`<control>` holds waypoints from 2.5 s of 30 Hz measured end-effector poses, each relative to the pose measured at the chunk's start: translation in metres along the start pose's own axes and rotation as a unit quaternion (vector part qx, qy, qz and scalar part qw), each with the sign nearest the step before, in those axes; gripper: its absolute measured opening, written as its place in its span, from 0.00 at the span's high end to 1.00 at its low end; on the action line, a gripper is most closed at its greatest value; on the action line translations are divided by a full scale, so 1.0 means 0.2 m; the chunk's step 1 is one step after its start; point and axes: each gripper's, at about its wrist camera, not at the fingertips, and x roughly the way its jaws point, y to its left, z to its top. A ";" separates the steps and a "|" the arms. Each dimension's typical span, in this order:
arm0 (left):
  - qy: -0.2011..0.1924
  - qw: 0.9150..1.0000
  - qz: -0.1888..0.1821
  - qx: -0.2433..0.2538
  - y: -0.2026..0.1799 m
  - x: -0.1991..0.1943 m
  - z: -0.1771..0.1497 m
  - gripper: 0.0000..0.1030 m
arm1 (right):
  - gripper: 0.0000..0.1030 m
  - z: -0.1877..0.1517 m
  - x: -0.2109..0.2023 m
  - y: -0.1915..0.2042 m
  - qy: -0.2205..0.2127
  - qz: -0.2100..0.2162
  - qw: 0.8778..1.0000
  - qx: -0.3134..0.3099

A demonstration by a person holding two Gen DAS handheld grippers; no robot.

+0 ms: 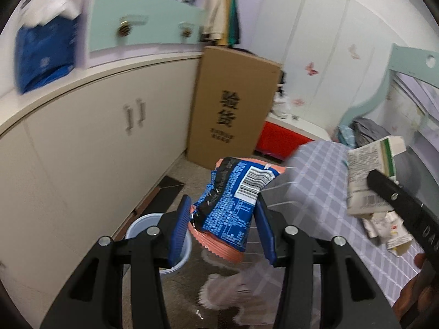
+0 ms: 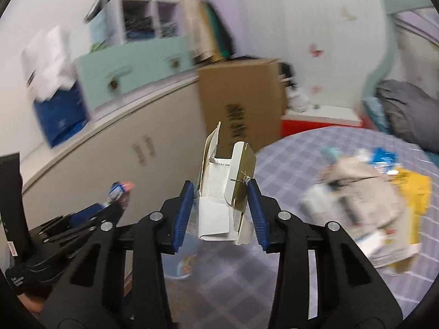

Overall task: Collect trash
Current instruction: 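Carry the blue wrapper and paper box over the wastebasket, then open the left gripper to drop the blue wrapper into the wastebasket, then move both open grippers back over the table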

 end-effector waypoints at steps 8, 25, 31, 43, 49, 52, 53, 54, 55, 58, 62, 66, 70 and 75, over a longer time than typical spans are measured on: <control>0.025 0.996 0.068 -0.051 0.42 0.10 -0.05 0.56 | 0.61 -0.10 0.37 0.46 0.055 0.068 0.995 -0.054; 0.087 0.980 0.142 -0.107 0.88 0.37 -0.11 0.56 | 0.23 -0.30 0.92 0.76 0.129 0.070 0.984 -0.098; 0.092 0.982 0.134 -0.099 0.83 0.40 -0.12 0.56 | 0.23 -0.32 0.89 0.70 0.134 0.071 0.985 -0.080; 0.093 0.985 0.120 -0.084 0.74 0.44 -0.07 0.56 | 0.22 -0.28 0.84 0.63 0.114 0.055 0.989 -0.072; 0.084 0.988 0.108 -0.071 0.69 0.49 0.01 0.56 | 0.21 -0.24 0.79 0.57 0.081 0.044 0.994 -0.051; 0.076 0.991 0.089 -0.066 0.66 0.54 0.07 0.46 | 0.21 -0.23 0.77 0.53 0.065 0.037 0.997 -0.037; 0.071 0.991 0.088 -0.071 0.66 0.55 0.08 0.29 | 0.21 -0.22 0.76 0.52 0.060 0.036 0.997 -0.031; 0.064 0.991 0.093 -0.076 0.66 0.55 0.09 0.22 | 0.21 -0.21 0.75 0.51 0.059 0.035 0.997 -0.027; 0.055 0.990 0.103 -0.082 0.66 0.55 0.09 0.20 | 0.21 -0.21 0.75 0.50 0.059 0.035 0.997 -0.025; 0.057 0.988 0.095 -0.103 0.67 0.54 0.07 0.20 | 0.21 -0.21 0.74 0.47 0.060 0.032 0.997 -0.022; 0.061 0.987 0.098 -0.108 0.66 0.50 0.03 0.20 | 0.21 -0.22 0.73 0.45 0.068 0.031 0.997 -0.017; 0.052 0.989 0.097 -0.101 0.62 0.41 0.02 0.20 | 0.21 -0.21 0.69 0.44 0.070 0.034 0.997 -0.015; 0.040 0.990 0.089 -0.098 0.57 0.30 0.03 0.20 | 0.21 -0.19 0.60 0.44 0.060 0.041 0.997 -0.014; 0.018 0.993 0.070 -0.089 0.45 0.14 0.05 0.20 | 0.21 -0.14 0.43 0.39 0.037 0.045 0.998 -0.005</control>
